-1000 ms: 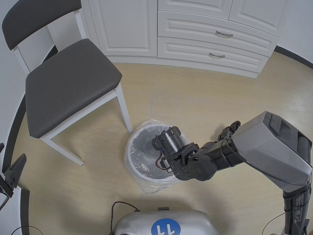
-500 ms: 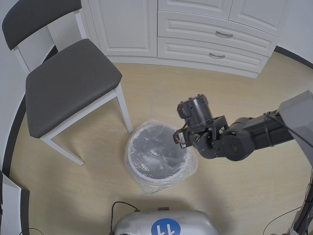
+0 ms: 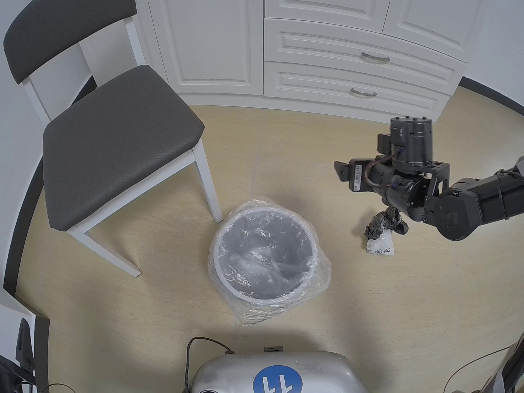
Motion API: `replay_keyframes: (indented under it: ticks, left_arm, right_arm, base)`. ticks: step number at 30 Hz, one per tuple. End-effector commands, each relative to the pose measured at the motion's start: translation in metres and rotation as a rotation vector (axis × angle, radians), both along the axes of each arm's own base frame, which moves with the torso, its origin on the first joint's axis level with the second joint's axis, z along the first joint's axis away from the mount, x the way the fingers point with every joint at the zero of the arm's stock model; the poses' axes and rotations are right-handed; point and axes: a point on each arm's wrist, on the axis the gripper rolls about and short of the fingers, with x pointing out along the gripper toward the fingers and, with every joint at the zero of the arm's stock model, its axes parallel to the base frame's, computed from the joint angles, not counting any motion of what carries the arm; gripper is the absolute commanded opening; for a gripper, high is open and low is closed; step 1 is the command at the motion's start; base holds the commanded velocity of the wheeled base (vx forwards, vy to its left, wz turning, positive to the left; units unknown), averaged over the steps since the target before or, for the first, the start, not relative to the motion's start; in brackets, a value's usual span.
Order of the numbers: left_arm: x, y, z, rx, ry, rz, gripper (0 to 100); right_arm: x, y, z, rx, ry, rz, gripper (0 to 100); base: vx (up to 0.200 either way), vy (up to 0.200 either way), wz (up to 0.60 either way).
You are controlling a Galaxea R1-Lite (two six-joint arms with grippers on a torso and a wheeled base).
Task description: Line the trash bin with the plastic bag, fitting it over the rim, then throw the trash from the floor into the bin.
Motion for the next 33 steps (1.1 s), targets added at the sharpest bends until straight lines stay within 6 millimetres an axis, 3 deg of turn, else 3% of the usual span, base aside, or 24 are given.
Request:
replay_keyframes:
  ticks: [1, 9, 12, 15, 18, 20, 21, 26, 28, 33]
  left_arm:
    - [0.010, 0.000, -0.028, -0.125, -0.024, -0.018, 100]
    - [0.010, -0.001, -0.028, -0.051, -0.007, -0.023, 100]
    - [0.011, -0.002, -0.030, 0.075, 0.034, -0.093, 100]
    - [0.011, -0.005, -0.032, 0.035, 0.041, -0.213, 100]
    - [0.010, -0.005, -0.037, 0.001, 0.105, -0.220, 100]
    - [0.010, -0.005, -0.037, 0.001, 0.105, -0.220, 100]
    - [0.010, -0.005, -0.036, 0.009, 0.086, -0.219, 100]
    - [0.010, -0.005, -0.036, 0.011, 0.083, -0.219, 100]
    - [0.010, -0.005, -0.036, 0.013, 0.084, -0.220, 100]
    - [0.010, -0.005, -0.036, 0.012, 0.085, -0.220, 100]
  right_arm:
    - [0.013, -0.053, -0.009, 0.047, -0.038, -0.028, 100]
    - [0.017, -0.062, -0.023, 0.096, -0.069, -0.005, 100]
    - [0.025, -0.060, -0.039, 0.105, -0.080, 0.002, 100]
    - [0.034, -0.057, -0.053, 0.106, -0.080, 0.004, 100]
    - [0.040, -0.055, -0.069, 0.093, -0.059, 0.004, 100]
    - [0.040, -0.055, -0.069, 0.093, -0.059, 0.004, 100]
    - [0.055, -0.070, -0.076, 0.093, -0.070, -0.032, 100]
    - [0.084, -0.088, -0.087, 0.106, -0.066, -0.007, 100]
    - [0.106, -0.094, -0.106, 0.085, -0.016, -0.023, 100]
    - [0.137, -0.107, -0.134, 0.027, 0.117, -0.066, 100]
  base:
    - [0.000, 0.000, 0.00]
    - [0.000, 0.000, 0.00]
    - [0.000, 0.000, 0.00]
    - [0.000, 0.000, 0.00]
    - [0.000, 0.000, 0.00]
    - [0.000, 0.000, 0.00]
    - [0.000, 0.000, 0.00]
    - [0.000, 0.000, 0.00]
    - [0.000, 0.000, 0.00]
    - [0.000, 0.000, 0.00]
